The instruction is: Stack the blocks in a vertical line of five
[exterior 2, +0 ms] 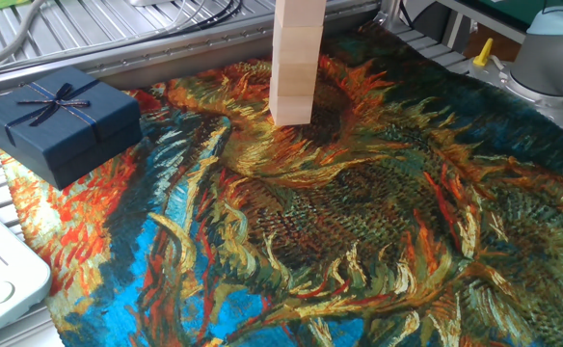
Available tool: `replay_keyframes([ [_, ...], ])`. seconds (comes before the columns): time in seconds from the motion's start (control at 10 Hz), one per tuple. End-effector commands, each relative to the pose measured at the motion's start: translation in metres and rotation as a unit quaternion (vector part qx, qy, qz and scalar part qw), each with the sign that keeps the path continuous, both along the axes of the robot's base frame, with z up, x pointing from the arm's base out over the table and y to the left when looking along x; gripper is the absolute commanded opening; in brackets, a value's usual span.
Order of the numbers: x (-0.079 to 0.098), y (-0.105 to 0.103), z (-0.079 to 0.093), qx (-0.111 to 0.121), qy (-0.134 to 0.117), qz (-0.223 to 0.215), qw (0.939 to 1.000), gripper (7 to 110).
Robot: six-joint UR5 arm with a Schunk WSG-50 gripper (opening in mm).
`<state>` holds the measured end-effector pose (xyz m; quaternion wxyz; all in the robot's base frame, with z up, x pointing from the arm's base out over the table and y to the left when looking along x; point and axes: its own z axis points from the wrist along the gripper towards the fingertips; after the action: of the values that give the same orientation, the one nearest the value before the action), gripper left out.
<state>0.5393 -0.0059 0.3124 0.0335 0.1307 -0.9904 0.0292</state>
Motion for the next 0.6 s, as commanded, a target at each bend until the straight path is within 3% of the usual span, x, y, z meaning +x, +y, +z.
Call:
replay_keyframes([
  [0.0, 0.0, 0.001, -0.002, 0.002, 0.001, 0.002, 1.0, 7],
  [0.3, 0.001, 0.013, -0.002, 0.024, -0.002, 0.005, 0.9997, 7],
  [0.5, -0.001, 0.012, -0.001, 0.02, -0.001, 0.003, 0.9998, 7],
])
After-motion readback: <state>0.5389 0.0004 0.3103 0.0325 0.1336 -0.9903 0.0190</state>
